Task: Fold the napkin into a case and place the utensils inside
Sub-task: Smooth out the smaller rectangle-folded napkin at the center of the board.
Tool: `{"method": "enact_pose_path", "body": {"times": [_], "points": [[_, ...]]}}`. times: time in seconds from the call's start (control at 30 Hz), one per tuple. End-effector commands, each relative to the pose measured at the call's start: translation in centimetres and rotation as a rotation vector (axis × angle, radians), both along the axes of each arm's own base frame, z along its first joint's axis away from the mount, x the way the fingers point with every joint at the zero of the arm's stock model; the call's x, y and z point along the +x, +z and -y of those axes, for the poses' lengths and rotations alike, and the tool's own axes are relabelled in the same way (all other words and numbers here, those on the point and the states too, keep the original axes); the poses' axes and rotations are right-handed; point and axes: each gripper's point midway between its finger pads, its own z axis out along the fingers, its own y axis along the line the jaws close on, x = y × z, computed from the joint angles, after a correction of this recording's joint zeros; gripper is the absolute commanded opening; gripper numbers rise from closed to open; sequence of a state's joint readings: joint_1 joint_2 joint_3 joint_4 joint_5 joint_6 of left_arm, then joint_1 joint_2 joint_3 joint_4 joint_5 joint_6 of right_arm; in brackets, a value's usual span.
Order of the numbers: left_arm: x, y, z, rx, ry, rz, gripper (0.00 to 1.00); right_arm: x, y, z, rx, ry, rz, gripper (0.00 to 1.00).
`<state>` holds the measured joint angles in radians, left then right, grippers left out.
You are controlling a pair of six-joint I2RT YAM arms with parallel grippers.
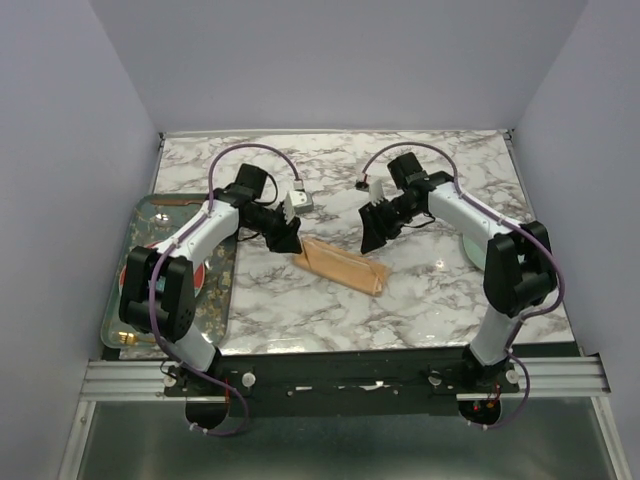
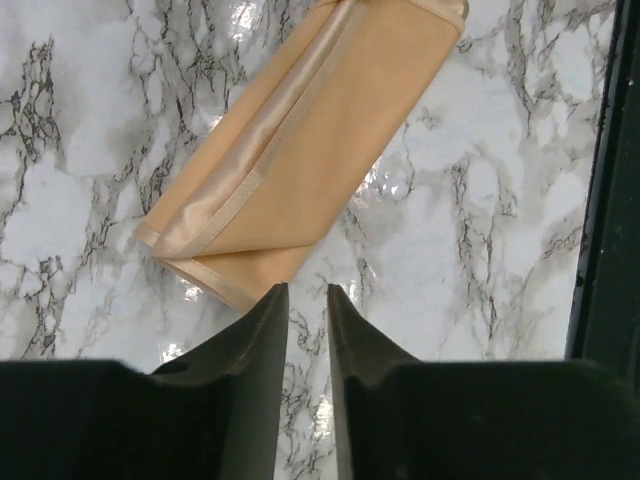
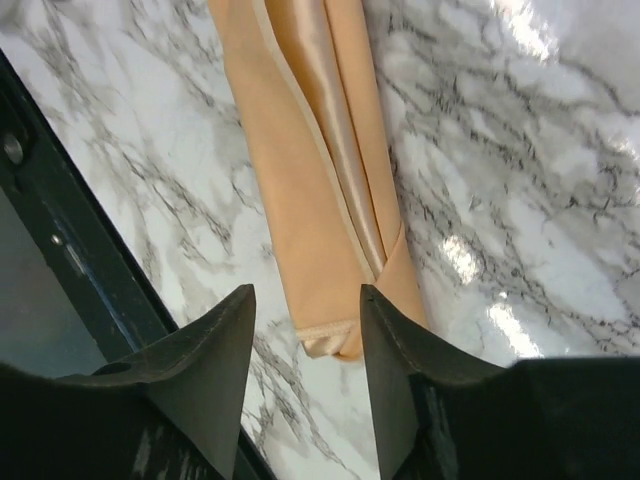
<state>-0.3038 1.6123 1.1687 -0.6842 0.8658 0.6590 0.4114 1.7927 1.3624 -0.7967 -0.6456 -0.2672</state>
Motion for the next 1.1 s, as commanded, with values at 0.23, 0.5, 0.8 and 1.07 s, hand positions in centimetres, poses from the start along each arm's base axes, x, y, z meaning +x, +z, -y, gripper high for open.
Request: {"method": "enact_pose_path", "body": {"times": [0.23,0.5,0.8,1.07], "points": [[1.9,-3.2,2.8,0.160,-0.162,0.296,0.13,7.3,-1.3,-4.9,0.119,-0.145,-0.085,0.42],[1.6,-6.9,5.0,0.252,-0.221,0.231,0.05,7.3,-4.9,-5.8,0.120,-0.145,-0.174,0.38],[3.2,-8.0,6.2,0.313,-0.229,0.219,0.02,4.7,-6.7,-7.2,0.107,-0.077,-0.235,0.35],[2.5,-5.3,6.0,0.264,-0.296,0.256,0.22,3.7,-7.3,-6.8,0.082,-0.058,-0.247,0.35]]}}
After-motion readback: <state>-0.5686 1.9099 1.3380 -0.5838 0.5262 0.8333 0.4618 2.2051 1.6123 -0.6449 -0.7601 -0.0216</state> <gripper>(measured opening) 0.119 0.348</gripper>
